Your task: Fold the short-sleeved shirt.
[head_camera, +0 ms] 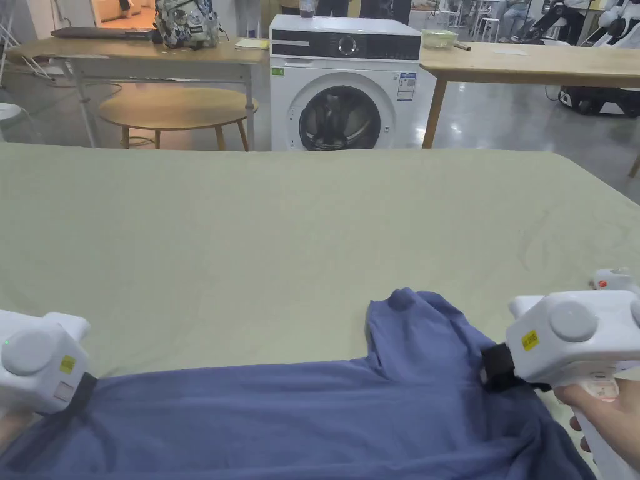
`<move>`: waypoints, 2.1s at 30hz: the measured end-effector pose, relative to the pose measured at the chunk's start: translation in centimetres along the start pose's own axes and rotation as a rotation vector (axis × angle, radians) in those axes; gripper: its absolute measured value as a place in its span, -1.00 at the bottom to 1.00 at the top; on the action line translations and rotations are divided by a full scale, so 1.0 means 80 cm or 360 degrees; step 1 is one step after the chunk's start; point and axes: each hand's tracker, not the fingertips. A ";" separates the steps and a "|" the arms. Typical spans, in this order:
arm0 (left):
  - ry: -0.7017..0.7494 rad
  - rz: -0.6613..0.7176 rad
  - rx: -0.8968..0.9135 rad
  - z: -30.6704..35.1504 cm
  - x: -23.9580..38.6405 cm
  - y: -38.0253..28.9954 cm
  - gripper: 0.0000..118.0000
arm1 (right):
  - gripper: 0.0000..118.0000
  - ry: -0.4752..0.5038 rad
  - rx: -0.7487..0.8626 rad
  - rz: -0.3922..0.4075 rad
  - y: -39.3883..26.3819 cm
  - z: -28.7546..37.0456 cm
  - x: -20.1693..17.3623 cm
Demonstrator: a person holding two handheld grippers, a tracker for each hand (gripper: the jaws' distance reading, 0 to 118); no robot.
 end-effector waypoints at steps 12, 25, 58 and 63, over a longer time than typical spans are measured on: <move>-0.0458 0.0281 0.0667 0.144 -0.049 -0.127 -0.97 | -0.97 0.0372 0.0548 -0.0006 -0.095 0.151 0.024; -0.0528 0.0441 0.0488 0.163 -0.039 -0.363 -0.97 | -0.97 0.0308 0.0461 -0.0094 -0.350 0.180 0.041; -0.0737 0.0845 0.1072 0.254 -0.047 -0.327 0.31 | -1.00 0.0406 0.1196 0.0226 -0.316 0.238 -0.084; -0.0962 0.1271 0.0844 0.150 -0.112 -0.361 0.83 | -1.00 0.0456 0.1094 0.0097 -0.325 0.222 -0.069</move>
